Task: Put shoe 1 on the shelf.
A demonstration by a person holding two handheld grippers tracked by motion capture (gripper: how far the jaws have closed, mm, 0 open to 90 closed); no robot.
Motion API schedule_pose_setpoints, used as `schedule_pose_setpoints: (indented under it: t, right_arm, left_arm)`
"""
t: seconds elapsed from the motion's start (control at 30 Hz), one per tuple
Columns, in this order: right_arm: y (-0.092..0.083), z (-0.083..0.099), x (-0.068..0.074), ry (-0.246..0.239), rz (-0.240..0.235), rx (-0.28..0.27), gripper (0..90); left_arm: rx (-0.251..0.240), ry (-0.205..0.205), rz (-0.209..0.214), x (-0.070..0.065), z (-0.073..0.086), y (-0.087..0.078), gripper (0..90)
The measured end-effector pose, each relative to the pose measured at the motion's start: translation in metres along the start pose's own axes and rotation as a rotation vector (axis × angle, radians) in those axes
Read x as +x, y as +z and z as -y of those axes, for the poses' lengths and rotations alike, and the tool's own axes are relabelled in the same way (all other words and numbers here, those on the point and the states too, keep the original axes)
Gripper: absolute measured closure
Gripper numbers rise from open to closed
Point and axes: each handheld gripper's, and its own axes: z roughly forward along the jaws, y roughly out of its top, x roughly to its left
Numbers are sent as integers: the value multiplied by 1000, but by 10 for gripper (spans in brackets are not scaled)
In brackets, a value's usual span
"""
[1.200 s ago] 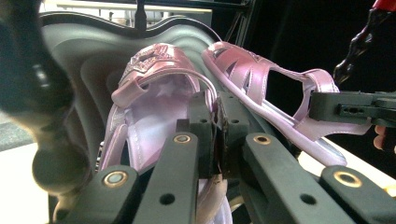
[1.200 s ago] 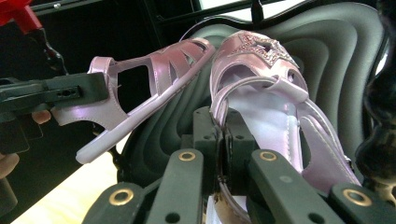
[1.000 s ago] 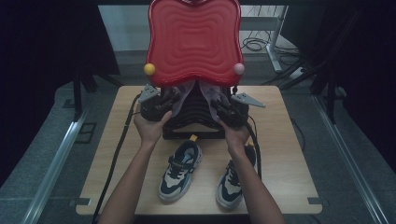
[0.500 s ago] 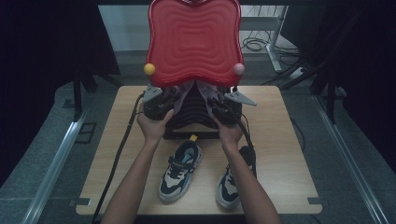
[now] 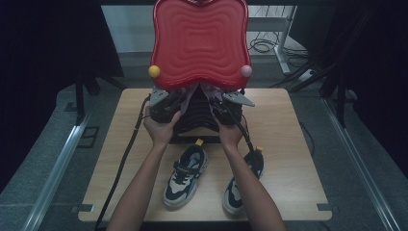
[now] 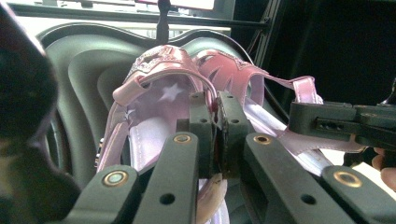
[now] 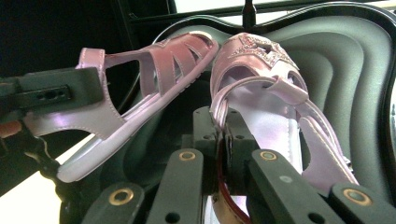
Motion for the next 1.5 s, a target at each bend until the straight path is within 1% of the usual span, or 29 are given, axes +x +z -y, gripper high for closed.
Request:
schedule_pose_setpoints:
  t: [0.13, 0.2, 0.3, 0.47, 0.53, 0.63, 0.7, 0.77, 0.83, 0.87, 0.97, 1.1, 1.17, 1.23, 1.3, 1.33, 1.43, 1.5]
  right_arm:
    - [2, 2, 0, -9, 14, -1, 864]
    - [3, 2, 0, -8, 22, -6, 864]
    - [6, 3, 0, -14, 36, -14, 863]
    - [10, 6, 1, -20, 48, -16, 859]
    - [11, 6, 3, -49, 55, -14, 854]
    - [11, 9, 4, -64, 63, 2, 842]
    - [10, 10, 3, -78, 66, 13, 837]
    - [9, 12, 2, -77, 68, 25, 835]
    - [9, 13, 1, -81, 57, 38, 818]
    - [10, 14, 1, -85, 55, 47, 796]
    - [9, 14, 1, -94, 50, 56, 766]
    - [6, 12, 0, -78, 18, 69, 706]
    - [5, 11, 0, -60, 12, 81, 679]
    - [3, 11, 0, -57, -4, 97, 647]
    - [1, 10, 0, -53, -11, 106, 613]
    - [0, 10, 1, -41, -14, 115, 600]
    - [-3, 10, 0, -33, -28, 131, 577]
    - [-4, 9, -1, -27, -37, 143, 568]
  left_arm:
    - [15, 26, -11, -3, 3, 2, 864]
    - [13, 27, -4, -4, 5, 4, 863]
    - [1, 27, -11, -6, 6, 5, 863]
    - [8, 38, -20, -8, 12, 6, 861]
    - [20, 46, -20, -9, 14, 7, 857]
    - [46, 59, -9, -12, 20, 10, 847]
    - [58, 56, -6, -12, 23, 11, 841]
    - [68, 49, -1, -11, 25, 12, 837]
    - [78, 47, 7, -11, 26, 13, 823]
    - [81, 46, 11, -11, 27, 13, 811]
    - [86, 38, 11, -10, 26, 13, 755]
    - [95, 27, 26, -7, 25, 12, 654]
    - [102, 17, 36, -7, 25, 11, 611]
    - [101, 20, 40, -7, 24, 9, 592]
    - [108, 8, 50, -8, 23, 7, 568]
    - [109, 9, 54, -8, 23, 6, 557]
    - [110, 5, 63, -9, 22, 2, 537]
    - [114, 12, 67, -10, 21, 0, 524]
